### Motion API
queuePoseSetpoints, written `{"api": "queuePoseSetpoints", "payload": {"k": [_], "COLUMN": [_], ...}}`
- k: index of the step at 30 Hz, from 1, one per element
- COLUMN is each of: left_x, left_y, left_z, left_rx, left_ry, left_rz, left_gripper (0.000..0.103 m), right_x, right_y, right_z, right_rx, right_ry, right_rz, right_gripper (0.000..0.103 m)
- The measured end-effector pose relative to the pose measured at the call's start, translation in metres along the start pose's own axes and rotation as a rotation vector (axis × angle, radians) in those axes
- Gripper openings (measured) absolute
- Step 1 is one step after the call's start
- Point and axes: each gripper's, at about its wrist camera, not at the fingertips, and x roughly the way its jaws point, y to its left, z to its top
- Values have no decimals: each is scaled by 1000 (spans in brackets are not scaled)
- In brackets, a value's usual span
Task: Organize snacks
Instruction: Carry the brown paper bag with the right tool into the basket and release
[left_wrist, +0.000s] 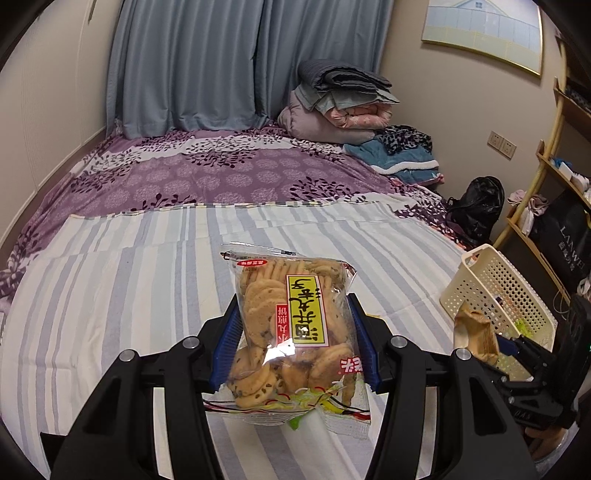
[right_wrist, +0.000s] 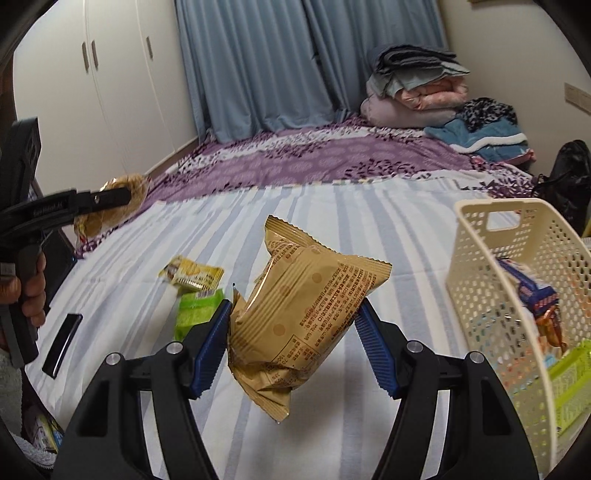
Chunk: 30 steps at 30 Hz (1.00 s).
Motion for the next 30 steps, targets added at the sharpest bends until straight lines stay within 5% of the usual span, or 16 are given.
{"api": "queuePoseSetpoints", "payload": {"k": [14,24,30], "left_x": [11,23,28], "left_y": [-86,-131,-149], "left_z": [10,11,11], "left_rx": [142,208,235], "left_ry": [20,38,51], "left_rz": [-76,-112,-124], "left_gripper": [56,56,56], "right_x": [-73,-86,-89], "right_y": [-106,-179,-202], "right_z": [-3,-13,-20], "right_rx": [187,306,370], "right_ry": [-183,-187,-192], "right_rz": [-192,-308,-312], "right_gripper": [67,69,82]}}
